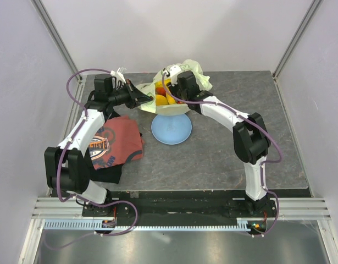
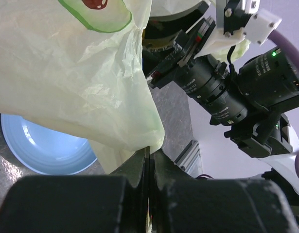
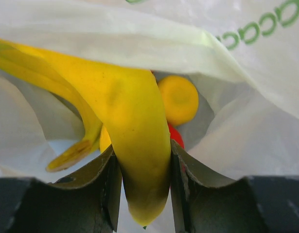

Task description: Place the fruits into the plastic bag

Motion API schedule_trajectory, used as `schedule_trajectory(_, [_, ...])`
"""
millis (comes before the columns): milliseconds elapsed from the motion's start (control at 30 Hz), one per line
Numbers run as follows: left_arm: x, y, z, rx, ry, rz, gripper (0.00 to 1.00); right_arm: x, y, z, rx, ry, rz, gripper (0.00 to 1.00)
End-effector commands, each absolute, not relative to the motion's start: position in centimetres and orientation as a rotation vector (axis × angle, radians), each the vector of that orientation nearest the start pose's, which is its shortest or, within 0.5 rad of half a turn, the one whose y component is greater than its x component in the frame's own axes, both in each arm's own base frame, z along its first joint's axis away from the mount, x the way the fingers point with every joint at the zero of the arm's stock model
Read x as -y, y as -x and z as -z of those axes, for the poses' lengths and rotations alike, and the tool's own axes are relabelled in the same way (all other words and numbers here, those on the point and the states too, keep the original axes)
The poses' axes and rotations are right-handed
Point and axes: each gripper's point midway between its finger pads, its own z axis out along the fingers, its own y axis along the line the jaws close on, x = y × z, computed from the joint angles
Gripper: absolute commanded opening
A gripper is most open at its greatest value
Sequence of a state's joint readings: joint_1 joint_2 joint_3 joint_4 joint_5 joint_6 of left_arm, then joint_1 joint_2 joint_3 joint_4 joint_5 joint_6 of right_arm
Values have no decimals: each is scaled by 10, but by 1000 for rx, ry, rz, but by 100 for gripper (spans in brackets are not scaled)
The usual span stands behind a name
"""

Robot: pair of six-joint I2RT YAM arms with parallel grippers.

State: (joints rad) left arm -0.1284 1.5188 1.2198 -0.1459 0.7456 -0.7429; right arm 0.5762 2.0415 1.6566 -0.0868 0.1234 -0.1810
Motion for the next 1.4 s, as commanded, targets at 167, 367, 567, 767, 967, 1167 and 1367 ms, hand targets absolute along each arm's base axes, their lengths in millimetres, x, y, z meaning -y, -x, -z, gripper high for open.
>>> schedule_trajectory(167, [195,-399,-279,-2070,104,1330,2,-317,-522,-155,-2011,728,13,9])
schedule_trajectory(367, [195,-402,-280,-2071,104,1329,2,-311,-522,-158,-2067,597,17,29])
schedule_trajectory(567, [196,-401,-281,-2073,101,1337,2,-319,-518,-155,-2077,598,-44,53])
schedule_trajectory(767, [195,-401,-279,-2075,106,1331,2,-322,-515,-161,-2059,595,-83,66])
schedule_trajectory(967, [192,-406,-284,-2064,118,1330,2,-332,-504,-209,-1957,603,-208,67])
schedule_trajectory(1167, [181,-420,-290,-2044,148,1310,2,-328,-458,-299,-1803,615,-390,68])
schedule_trajectory(1367, [165,-429,-285,-2044,181,1285,2,-297,-411,-349,-1741,574,-460,73])
